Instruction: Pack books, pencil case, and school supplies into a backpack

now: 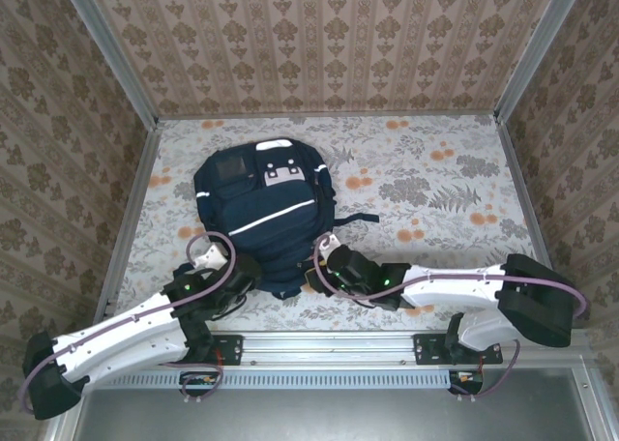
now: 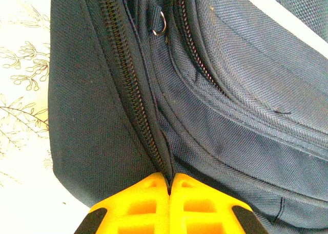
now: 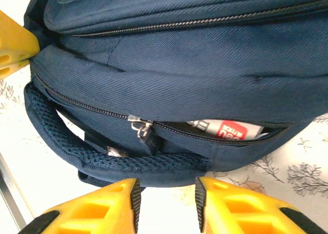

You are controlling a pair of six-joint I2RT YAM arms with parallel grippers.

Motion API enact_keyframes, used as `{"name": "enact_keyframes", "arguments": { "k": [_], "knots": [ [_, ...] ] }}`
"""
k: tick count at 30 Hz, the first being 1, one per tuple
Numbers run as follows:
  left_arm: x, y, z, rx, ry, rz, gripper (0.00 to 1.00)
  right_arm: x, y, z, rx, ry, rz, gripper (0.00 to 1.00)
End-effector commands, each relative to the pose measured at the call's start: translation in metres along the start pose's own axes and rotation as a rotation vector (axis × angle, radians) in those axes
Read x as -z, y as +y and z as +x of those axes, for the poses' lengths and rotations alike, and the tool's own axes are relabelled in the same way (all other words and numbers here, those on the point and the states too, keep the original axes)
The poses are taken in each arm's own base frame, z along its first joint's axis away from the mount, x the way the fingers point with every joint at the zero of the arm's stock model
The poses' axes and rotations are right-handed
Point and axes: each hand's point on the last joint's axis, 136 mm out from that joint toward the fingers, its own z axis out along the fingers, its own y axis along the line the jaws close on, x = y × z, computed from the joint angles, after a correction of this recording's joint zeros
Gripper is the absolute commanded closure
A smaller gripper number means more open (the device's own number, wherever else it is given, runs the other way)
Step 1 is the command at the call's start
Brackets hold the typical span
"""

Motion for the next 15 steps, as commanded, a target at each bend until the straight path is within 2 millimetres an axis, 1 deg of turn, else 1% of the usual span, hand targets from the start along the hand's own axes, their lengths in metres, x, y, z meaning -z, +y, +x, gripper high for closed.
{"name": "enact_keyframes", "arguments": {
  "k": [1, 6, 11, 15],
  "knots": [
    [0.007, -0.014, -0.001, 0.017, 0.013, 0.044, 1.0, -0.009, 0.002, -0.016, -0.044, -0.074, 0.054, 0.63],
    [0.008, -0.013, -0.002, 0.021, 0.012, 0.045, 1.0, -0.026, 0.01, -0.017, -0.03, -0.079, 0.076, 0.66],
    [0.008, -0.013, -0.002, 0.022, 0.016, 0.048, 1.0, -0.036, 0.012, -0.021, -0.028, -0.095, 0.095, 0.67],
    [0.008, -0.013, -0.002, 0.025, 0.016, 0.048, 1.0, -0.047, 0.009, -0.019, -0.029, -0.086, 0.126, 0.67]
  ]
}}
